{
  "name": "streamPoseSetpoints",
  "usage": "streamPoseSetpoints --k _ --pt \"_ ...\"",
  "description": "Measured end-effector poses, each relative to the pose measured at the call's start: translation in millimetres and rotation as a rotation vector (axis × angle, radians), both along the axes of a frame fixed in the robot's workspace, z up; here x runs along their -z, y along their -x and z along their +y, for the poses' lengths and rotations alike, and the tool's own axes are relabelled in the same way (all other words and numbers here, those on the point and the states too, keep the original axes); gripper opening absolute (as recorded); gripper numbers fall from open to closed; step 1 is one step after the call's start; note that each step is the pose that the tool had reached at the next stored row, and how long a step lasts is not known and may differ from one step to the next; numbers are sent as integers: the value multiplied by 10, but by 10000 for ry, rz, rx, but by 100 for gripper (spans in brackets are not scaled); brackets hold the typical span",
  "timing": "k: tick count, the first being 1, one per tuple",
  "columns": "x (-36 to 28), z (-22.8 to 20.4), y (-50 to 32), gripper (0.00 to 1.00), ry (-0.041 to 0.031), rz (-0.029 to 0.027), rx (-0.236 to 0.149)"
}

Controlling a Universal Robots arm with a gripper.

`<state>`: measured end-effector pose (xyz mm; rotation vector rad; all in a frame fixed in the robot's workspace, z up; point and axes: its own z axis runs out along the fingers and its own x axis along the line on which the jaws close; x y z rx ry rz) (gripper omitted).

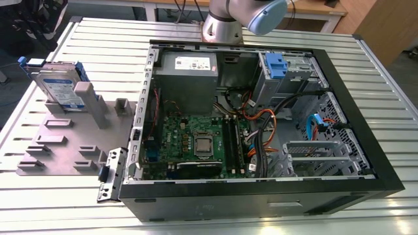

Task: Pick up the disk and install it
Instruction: 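Reach for the disk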

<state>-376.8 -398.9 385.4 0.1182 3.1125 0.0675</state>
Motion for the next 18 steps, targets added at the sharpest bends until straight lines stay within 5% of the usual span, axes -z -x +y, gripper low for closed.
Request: streamPoseSetpoints --k 8,10,11,18 --pt "111 18 113 11 30 -2 -2" --pt "140 31 138 11 39 -1 -1" --pt "222 80 204 11 59 0 0" --pt "317 115 231 11 85 3 -1"
